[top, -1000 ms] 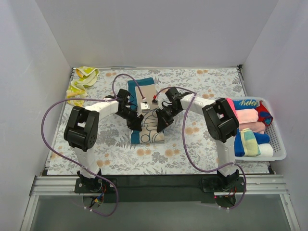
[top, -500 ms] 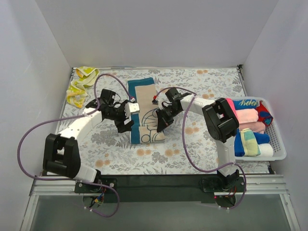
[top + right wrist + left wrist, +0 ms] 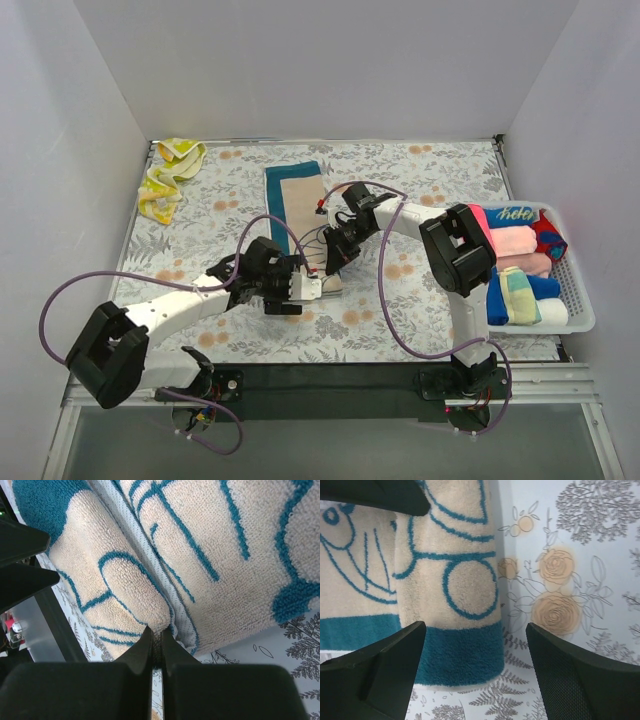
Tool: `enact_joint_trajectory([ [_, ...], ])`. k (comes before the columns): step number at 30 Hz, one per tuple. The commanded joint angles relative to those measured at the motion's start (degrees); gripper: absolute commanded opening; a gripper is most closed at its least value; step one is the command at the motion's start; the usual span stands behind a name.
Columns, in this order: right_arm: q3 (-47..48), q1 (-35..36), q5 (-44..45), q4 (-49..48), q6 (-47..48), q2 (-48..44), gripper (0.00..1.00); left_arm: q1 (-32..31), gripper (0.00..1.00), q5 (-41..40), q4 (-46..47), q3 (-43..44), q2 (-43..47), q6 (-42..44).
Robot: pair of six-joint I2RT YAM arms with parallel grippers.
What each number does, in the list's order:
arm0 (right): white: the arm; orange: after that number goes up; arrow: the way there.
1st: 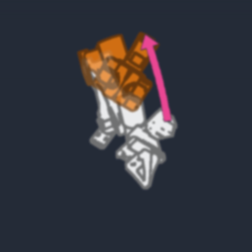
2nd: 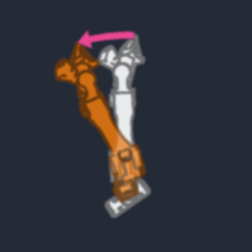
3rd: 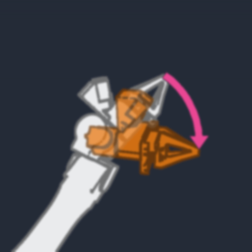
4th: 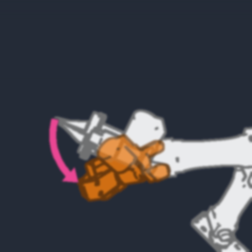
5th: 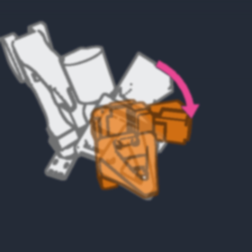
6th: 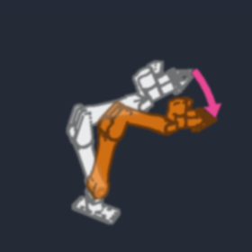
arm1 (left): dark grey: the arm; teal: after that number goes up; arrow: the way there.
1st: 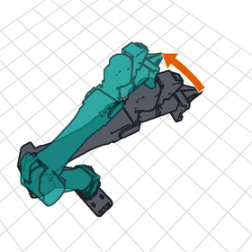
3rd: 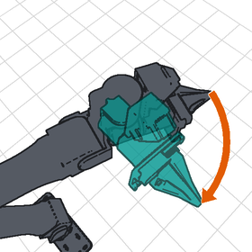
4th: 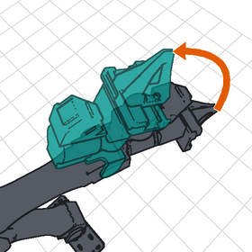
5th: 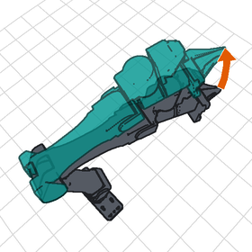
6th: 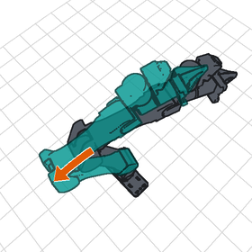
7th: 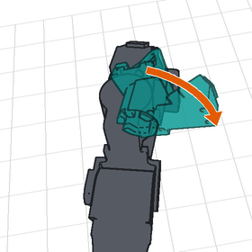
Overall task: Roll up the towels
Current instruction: Roll the towel
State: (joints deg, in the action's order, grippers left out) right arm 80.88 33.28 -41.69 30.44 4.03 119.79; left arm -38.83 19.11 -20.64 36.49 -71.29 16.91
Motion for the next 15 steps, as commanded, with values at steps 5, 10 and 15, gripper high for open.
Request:
enact_joint_trajectory([
  [5, -0.46, 1.00, 4.78, 0.85, 0.89, 2.38, 0.07, -3.88, 0.74, -4.70, 11.50, -1.95, -2.79, 0.66],
  [10, -0.02, 1.00, 4.08, 0.94, 0.62, 2.91, 0.06, -4.85, 0.66, -6.10, 13.26, -3.62, -7.02, 2.87],
  [15, -0.11, 1.00, 4.16, 0.94, 0.45, 2.65, 0.07, -4.76, 0.58, -8.13, 11.95, -3.62, -12.03, 1.90],
])
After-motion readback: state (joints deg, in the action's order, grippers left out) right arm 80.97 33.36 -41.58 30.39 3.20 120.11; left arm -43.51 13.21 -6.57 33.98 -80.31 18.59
